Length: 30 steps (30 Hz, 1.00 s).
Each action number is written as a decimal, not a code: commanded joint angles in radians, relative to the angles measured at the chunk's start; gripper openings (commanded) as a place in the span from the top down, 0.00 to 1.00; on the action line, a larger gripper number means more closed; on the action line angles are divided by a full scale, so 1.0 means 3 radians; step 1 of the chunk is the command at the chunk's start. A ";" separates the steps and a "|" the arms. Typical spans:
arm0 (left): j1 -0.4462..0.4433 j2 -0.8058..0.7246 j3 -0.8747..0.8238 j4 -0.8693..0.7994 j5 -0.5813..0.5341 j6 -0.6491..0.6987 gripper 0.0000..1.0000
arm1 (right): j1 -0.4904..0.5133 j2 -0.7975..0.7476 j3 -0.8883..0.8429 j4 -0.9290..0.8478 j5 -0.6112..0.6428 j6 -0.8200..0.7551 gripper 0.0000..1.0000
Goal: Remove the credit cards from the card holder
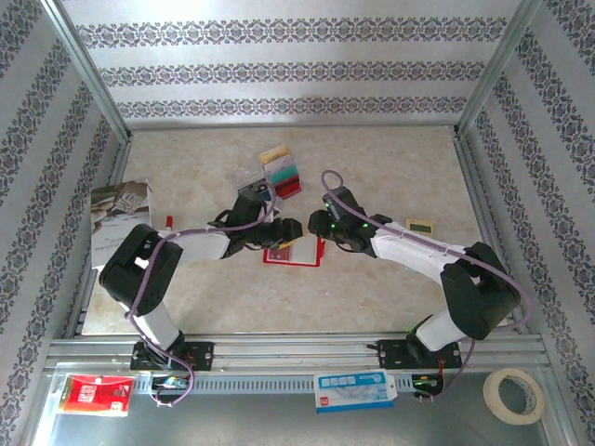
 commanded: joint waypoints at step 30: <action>0.0410 0.0131 0.0228 -0.1188 -0.0296 0.0793 0.85 | 0.0107 0.0990 -0.0124 0.1257 -0.0953 0.0948 0.81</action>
